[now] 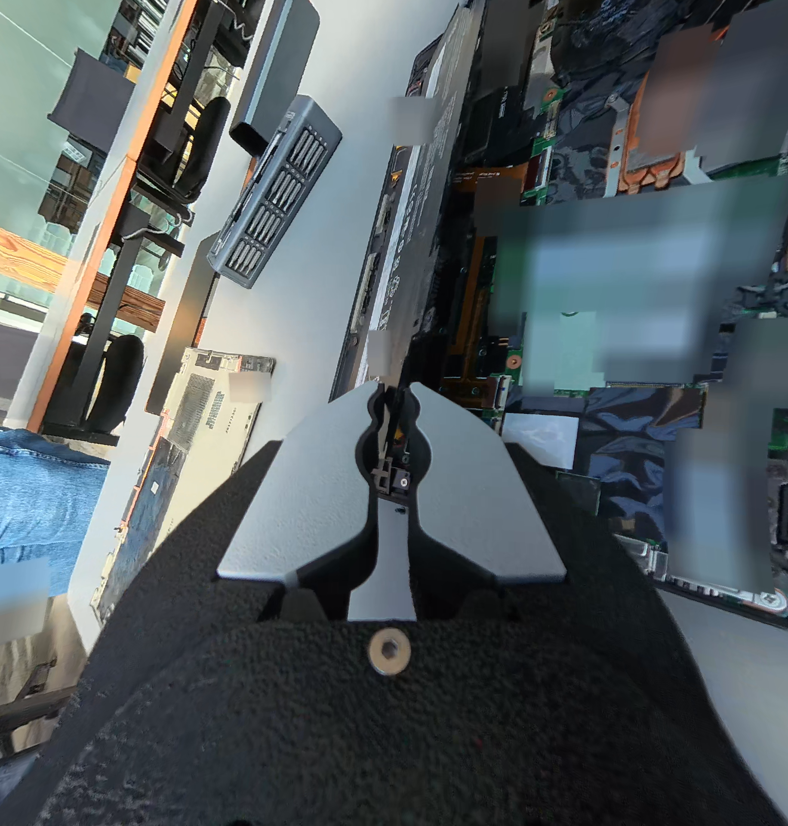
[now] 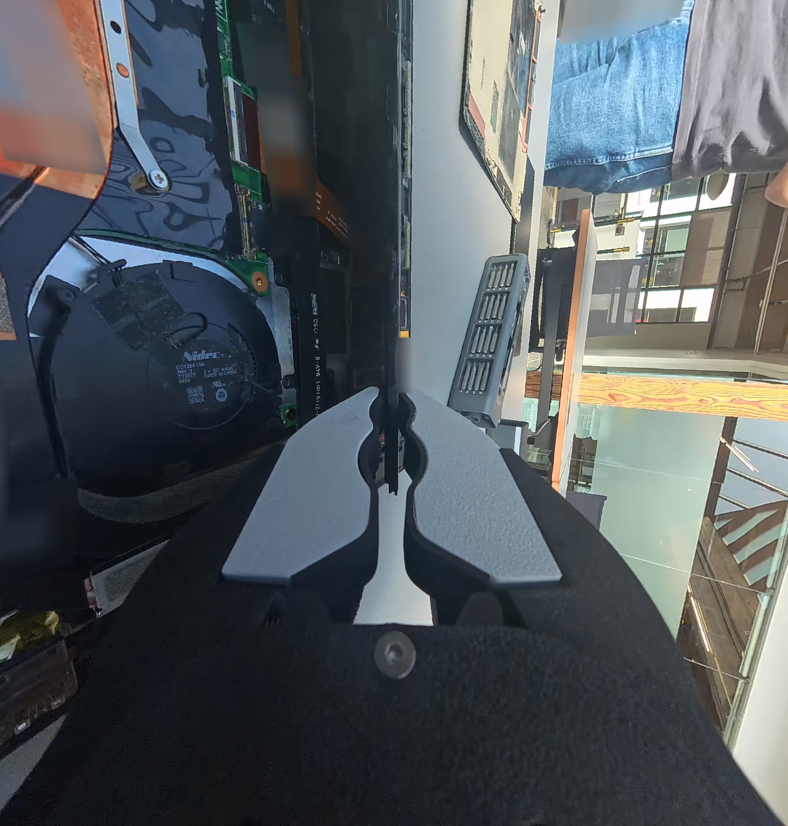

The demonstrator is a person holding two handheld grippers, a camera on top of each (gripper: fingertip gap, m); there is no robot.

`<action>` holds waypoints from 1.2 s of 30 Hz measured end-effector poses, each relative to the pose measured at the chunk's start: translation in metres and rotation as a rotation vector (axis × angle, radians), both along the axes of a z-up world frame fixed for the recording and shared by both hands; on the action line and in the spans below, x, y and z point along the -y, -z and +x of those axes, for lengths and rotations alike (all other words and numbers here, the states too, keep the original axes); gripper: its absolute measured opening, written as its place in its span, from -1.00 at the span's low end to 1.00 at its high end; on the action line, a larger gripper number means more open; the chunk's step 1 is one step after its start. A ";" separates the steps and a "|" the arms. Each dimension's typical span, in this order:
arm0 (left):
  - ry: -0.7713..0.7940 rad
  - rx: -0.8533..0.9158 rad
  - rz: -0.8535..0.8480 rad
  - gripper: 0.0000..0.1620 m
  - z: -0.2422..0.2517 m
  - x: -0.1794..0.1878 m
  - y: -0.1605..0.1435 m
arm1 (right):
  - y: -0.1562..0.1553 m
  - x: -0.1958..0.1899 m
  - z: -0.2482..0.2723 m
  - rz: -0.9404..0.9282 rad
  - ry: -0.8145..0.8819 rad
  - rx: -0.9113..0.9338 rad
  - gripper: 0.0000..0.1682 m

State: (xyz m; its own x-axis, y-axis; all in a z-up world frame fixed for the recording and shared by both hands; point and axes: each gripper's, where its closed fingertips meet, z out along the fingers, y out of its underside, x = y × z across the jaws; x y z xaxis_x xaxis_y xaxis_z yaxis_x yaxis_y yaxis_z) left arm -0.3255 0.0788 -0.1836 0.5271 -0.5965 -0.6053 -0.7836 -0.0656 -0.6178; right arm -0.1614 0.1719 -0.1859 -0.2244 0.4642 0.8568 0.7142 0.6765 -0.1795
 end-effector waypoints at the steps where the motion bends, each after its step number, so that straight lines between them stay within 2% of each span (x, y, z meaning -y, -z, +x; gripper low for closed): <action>1: -0.011 0.021 -0.006 -0.90 0.000 0.000 0.000 | 0.000 0.000 0.000 0.017 -0.002 0.000 -0.94; 6: -0.023 0.005 0.040 -0.91 0.001 0.002 0.004 | 0.002 0.001 0.000 0.087 -0.034 -0.015 -0.94; 10: -0.041 0.089 0.014 -0.91 0.002 0.002 0.002 | 0.000 0.001 0.000 0.078 -0.026 -0.041 -0.94; 25: -0.029 0.021 0.069 -0.93 0.002 -0.002 -0.002 | -0.003 -0.004 0.001 0.121 -0.027 -0.042 -0.94; 29: -0.092 0.156 -0.063 -0.84 0.001 0.001 0.003 | 0.000 -0.003 0.001 0.097 -0.009 -0.040 -0.94; 33: -0.262 0.302 -0.224 -0.43 -0.011 0.003 -0.001 | 0.001 -0.003 0.002 0.082 0.006 -0.032 -0.94; 36: -0.442 0.340 -0.384 -0.50 -0.021 0.009 0.003 | 0.000 -0.003 0.002 0.079 0.009 -0.032 -0.94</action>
